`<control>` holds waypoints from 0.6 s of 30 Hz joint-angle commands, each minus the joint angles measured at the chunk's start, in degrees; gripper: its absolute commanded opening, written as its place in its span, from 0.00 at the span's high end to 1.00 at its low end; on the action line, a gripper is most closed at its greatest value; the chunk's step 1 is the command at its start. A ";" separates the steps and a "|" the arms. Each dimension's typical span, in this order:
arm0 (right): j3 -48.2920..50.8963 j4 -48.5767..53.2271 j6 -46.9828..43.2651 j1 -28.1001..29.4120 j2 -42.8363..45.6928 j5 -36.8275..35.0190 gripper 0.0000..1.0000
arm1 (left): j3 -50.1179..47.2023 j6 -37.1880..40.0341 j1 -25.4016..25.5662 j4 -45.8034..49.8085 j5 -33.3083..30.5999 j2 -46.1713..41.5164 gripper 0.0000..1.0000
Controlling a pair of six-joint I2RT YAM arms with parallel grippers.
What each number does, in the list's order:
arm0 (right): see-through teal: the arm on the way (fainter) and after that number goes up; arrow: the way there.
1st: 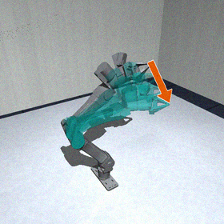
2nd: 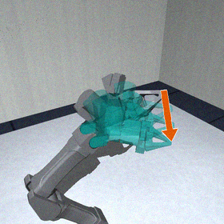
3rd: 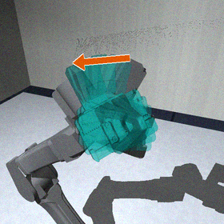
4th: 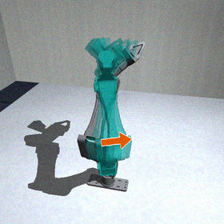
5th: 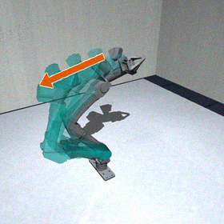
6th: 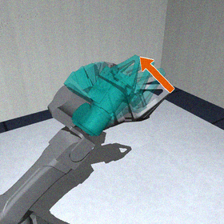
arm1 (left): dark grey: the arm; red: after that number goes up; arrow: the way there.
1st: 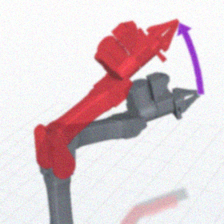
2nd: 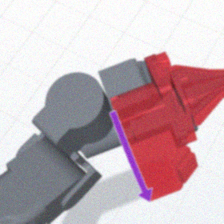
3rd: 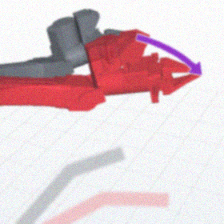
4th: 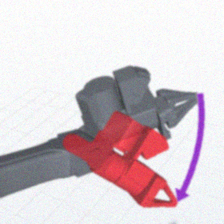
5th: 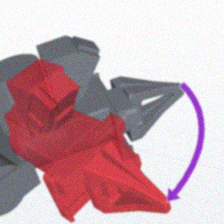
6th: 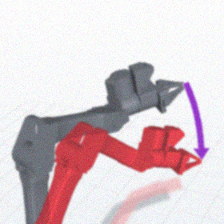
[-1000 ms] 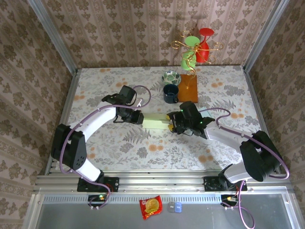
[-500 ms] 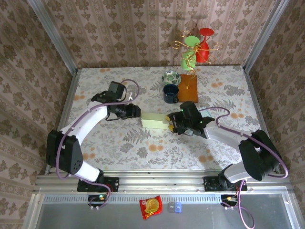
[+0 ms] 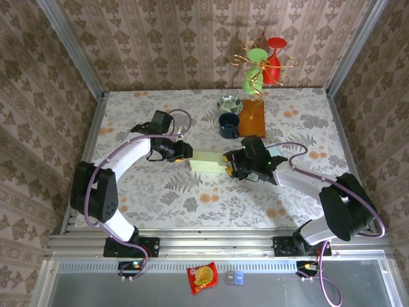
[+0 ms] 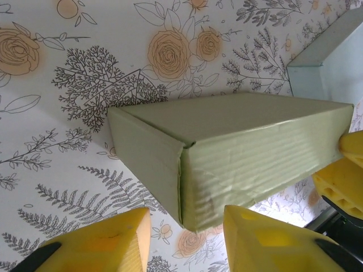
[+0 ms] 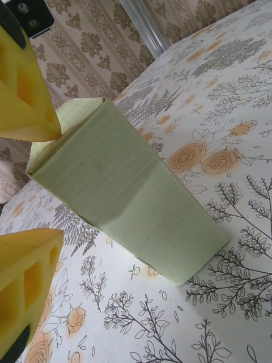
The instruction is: Fold the paper box
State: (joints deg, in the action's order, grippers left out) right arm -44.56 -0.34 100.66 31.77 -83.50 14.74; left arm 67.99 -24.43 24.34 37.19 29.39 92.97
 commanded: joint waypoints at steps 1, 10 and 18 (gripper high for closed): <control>-0.36 5.93 -0.55 -0.11 -2.06 0.64 0.55 | -0.50 0.15 -0.04 -0.97 0.94 0.80 0.64; -1.02 6.93 -1.15 -0.14 -2.18 1.14 0.55 | -4.00 0.81 -0.17 -2.47 0.13 0.29 0.77; -5.25 9.06 -5.13 -0.65 -0.39 1.11 0.49 | -4.79 2.01 -0.17 -2.65 -0.75 -0.83 0.80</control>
State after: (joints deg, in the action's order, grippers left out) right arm -47.79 4.71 98.02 31.38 -84.33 15.49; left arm 65.08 -24.01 24.27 32.82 30.79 92.64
